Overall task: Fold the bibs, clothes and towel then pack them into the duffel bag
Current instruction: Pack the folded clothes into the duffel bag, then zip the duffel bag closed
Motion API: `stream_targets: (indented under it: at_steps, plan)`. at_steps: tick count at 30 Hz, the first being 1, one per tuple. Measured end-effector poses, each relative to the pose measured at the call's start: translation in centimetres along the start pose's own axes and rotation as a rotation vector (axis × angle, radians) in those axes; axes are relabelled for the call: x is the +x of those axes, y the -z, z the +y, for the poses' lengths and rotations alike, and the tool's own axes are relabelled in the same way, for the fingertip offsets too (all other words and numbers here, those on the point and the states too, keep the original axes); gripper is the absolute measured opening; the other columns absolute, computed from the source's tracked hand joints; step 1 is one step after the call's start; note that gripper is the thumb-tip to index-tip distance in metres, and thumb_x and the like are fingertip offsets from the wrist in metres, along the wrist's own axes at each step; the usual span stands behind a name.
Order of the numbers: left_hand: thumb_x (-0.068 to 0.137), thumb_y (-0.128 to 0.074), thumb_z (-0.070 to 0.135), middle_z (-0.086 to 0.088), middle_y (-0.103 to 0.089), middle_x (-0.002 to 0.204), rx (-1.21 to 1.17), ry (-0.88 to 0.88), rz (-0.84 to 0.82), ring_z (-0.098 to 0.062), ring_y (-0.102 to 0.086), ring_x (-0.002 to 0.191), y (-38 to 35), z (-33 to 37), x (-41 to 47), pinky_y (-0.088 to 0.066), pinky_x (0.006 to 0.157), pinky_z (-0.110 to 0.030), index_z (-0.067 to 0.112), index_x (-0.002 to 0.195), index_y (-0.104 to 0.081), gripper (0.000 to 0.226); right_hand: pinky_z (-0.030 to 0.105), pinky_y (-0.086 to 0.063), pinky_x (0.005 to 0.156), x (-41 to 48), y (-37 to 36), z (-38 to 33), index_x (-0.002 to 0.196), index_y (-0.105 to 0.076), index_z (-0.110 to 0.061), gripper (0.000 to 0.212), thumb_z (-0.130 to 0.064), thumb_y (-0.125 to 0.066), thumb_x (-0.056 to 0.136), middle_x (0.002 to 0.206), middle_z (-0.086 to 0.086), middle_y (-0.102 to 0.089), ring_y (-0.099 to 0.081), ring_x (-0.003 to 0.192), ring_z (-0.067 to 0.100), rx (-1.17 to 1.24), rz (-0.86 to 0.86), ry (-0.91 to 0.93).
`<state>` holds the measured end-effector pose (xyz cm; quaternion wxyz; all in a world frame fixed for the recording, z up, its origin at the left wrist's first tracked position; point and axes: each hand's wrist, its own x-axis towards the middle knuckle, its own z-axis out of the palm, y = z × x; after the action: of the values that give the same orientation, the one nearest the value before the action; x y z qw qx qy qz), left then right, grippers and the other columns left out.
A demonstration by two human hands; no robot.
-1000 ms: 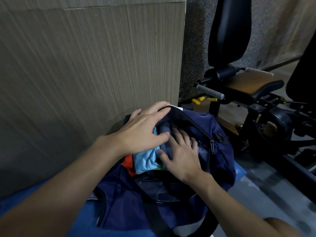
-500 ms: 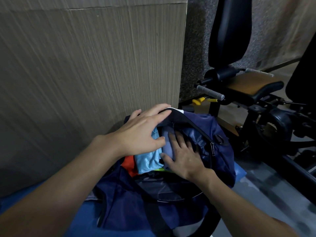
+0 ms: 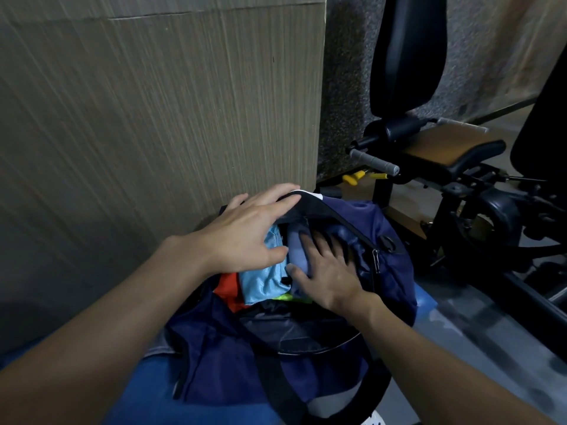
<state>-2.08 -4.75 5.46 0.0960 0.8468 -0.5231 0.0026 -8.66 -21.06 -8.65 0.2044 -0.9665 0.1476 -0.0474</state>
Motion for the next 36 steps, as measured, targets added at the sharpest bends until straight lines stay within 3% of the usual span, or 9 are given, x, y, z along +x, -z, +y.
stream_targets:
  at_steps: [4,9,13,18,22,25,28,32,36]
  plan:
    - [0.086,-0.057,0.034,0.020,-0.008,0.160,0.012,0.012,0.029,-0.002,-0.016,0.146,-0.2,0.1,-0.4,-0.016,0.120,-0.051,0.025,0.156,-0.023,0.079,0.054,0.002,0.117,-1.5,0.7,-0.6,0.153,-0.018,-0.031,0.073,-0.065,-0.008,0.088,0.161,-0.001,-0.014,0.000,0.149,0.028,-0.170,0.118,0.036]
    - [0.086,-0.051,0.040,0.011,-0.007,0.163,0.082,0.070,0.043,-0.008,-0.009,0.149,-0.9,0.2,-2.0,-0.014,0.120,-0.051,0.024,0.156,-0.024,0.077,0.052,-0.033,0.108,-4.5,1.1,-2.5,0.119,-0.062,-0.018,0.052,-0.048,-0.028,0.093,0.132,0.004,-0.055,-0.040,0.132,0.030,-0.160,0.370,0.196]
    - [0.078,-0.046,0.047,0.008,-0.020,0.161,-0.026,0.130,0.128,-0.010,-0.018,0.147,-1.1,-0.4,-5.8,-0.017,0.120,-0.042,0.028,0.150,-0.040,0.074,0.047,-0.046,0.081,-6.9,0.6,-5.9,0.093,-0.065,-0.014,0.034,-0.037,-0.040,0.093,0.100,0.003,-0.059,-0.049,0.099,0.028,-0.045,0.371,0.365]
    - [0.077,-0.041,0.053,0.007,-0.048,0.145,-0.225,0.315,0.297,-0.013,-0.037,0.139,-2.4,-3.9,-13.6,-0.031,0.116,-0.043,0.026,0.133,-0.061,0.065,0.044,-0.046,0.084,-8.8,-2.4,-12.6,0.101,-0.066,-0.015,0.033,-0.035,-0.040,0.096,0.099,0.003,-0.058,-0.050,0.096,0.027,0.059,0.202,0.618]
    - [0.084,-0.052,0.034,0.005,-0.056,0.132,-0.359,0.475,0.412,-0.014,-0.049,0.127,-4.1,-7.0,-20.9,-0.033,0.111,-0.027,0.019,0.124,-0.067,0.045,0.045,-0.046,0.085,-9.2,-6.4,-18.3,0.099,-0.065,-0.010,0.036,-0.034,-0.038,0.095,0.102,0.007,-0.057,-0.051,0.097,0.028,0.073,0.069,0.714]
    - [0.091,-0.061,0.011,0.018,-0.055,0.122,-0.400,0.567,0.517,-0.007,-0.051,0.122,-5.7,-9.2,-26.2,-0.036,0.109,-0.025,0.020,0.120,-0.068,0.031,0.042,-0.047,0.087,-9.3,-10.1,-22.1,0.105,-0.063,-0.008,0.041,-0.036,-0.035,0.093,0.103,0.010,-0.057,-0.052,0.098,0.029,0.113,-0.073,0.743]
    - [0.093,-0.063,0.006,0.025,-0.053,0.122,-0.442,0.670,0.588,-0.001,-0.049,0.123,-7.0,-11.2,-30.7,-0.036,0.111,-0.025,0.025,0.119,-0.066,0.033,0.037,-0.036,0.104,-9.2,-14.1,-25.5,0.124,-0.057,-0.008,0.055,-0.044,-0.030,0.093,0.124,0.011,-0.054,-0.048,0.118,0.029,0.075,-0.184,0.766]
    - [0.094,-0.062,0.010,0.012,-0.055,0.129,-0.445,0.790,0.658,-0.006,-0.048,0.128,-8.0,-13.5,-35.0,-0.036,0.114,-0.036,0.023,0.125,-0.064,0.033,0.037,0.006,0.121,-8.4,-18.2,-28.8,0.156,-0.013,-0.025,0.086,-0.072,0.002,0.086,0.164,-0.001,-0.006,0.002,0.151,0.017,-0.068,-0.334,0.663]
    - [0.093,-0.064,0.010,0.010,-0.044,0.139,-0.390,0.872,0.733,-0.009,-0.042,0.132,-8.5,-14.8,-37.6,-0.035,0.115,-0.038,0.023,0.143,-0.047,0.055,0.046,0.009,0.120,-8.0,-21.6,-29.4,0.156,0.004,-0.033,0.082,-0.069,0.012,0.082,0.163,-0.006,0.013,0.017,0.149,0.016,-0.219,-0.341,0.578]
